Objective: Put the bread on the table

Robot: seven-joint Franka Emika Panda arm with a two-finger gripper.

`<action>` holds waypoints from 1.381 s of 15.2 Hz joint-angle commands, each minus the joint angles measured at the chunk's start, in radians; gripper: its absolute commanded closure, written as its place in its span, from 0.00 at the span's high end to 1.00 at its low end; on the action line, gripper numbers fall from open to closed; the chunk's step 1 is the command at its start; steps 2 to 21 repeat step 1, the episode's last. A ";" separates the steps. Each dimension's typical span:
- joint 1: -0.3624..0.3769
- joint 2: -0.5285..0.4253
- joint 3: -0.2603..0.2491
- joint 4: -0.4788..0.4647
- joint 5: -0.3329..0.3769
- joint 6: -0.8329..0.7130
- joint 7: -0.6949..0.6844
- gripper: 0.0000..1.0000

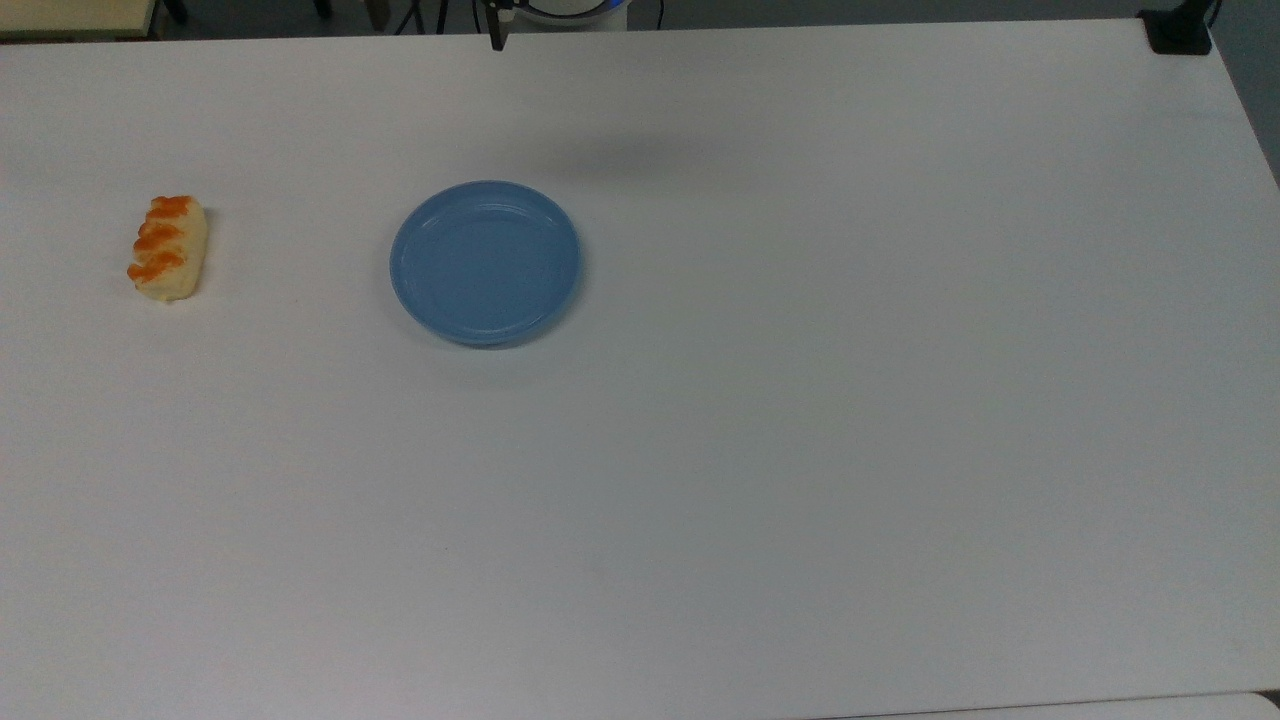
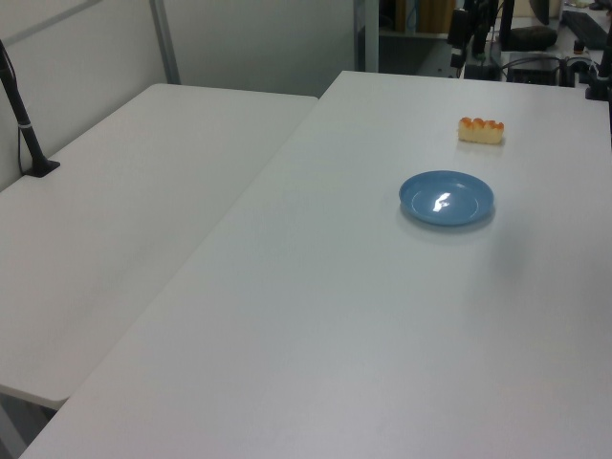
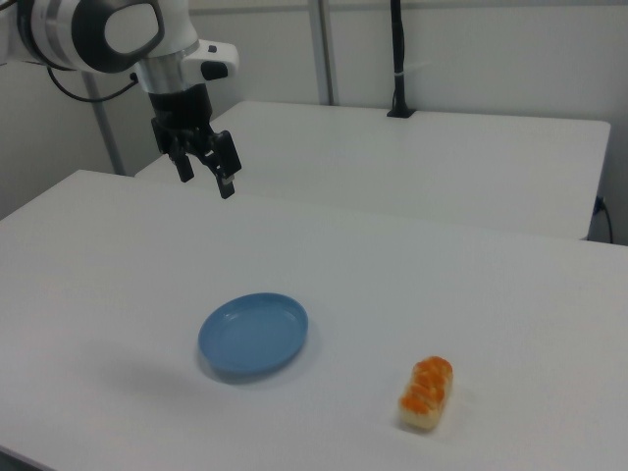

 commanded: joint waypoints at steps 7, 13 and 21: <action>0.013 -0.001 -0.031 -0.004 0.003 -0.010 -0.140 1.00; 0.013 -0.001 -0.031 -0.004 0.003 -0.010 -0.140 1.00; 0.013 -0.001 -0.031 -0.004 0.003 -0.010 -0.140 1.00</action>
